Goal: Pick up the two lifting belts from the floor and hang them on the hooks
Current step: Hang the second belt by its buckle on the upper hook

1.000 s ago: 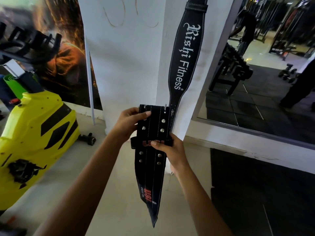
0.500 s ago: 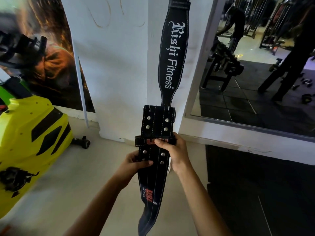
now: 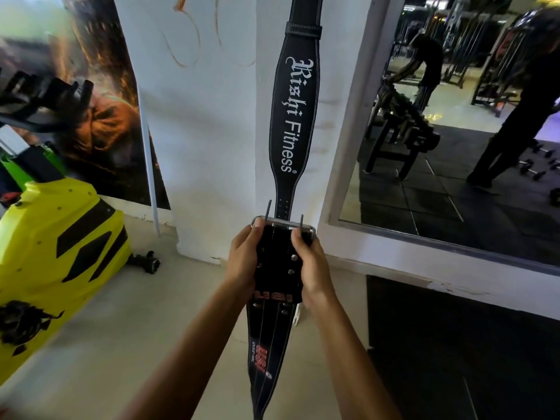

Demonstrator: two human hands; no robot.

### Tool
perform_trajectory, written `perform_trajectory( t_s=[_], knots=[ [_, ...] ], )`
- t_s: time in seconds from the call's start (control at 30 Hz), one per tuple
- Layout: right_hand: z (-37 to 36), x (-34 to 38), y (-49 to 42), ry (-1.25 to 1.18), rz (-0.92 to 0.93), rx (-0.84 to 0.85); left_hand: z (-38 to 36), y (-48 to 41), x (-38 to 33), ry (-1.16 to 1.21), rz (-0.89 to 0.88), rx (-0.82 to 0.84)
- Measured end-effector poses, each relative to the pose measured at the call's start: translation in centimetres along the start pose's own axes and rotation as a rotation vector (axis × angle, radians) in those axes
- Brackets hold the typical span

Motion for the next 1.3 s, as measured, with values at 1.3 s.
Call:
perform_trajectory(
  t_s=[1.3],
  knots=[
    [-22.3, 58.6, -20.8, 0.059, 1.126, -0.345, -28.9, -17.6, -58.1, 0.051, -1.370, -0.047]
  ],
)
Point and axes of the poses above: each hand's wrist, its own y-axis away from the middle knuckle, its own z-axis out of the back of the hand, x = y × z, the point moved 10 cm from there along -y, towards the middle knuckle, and after that the axes turned 15 degrees about -x, right-handed, at the moved point
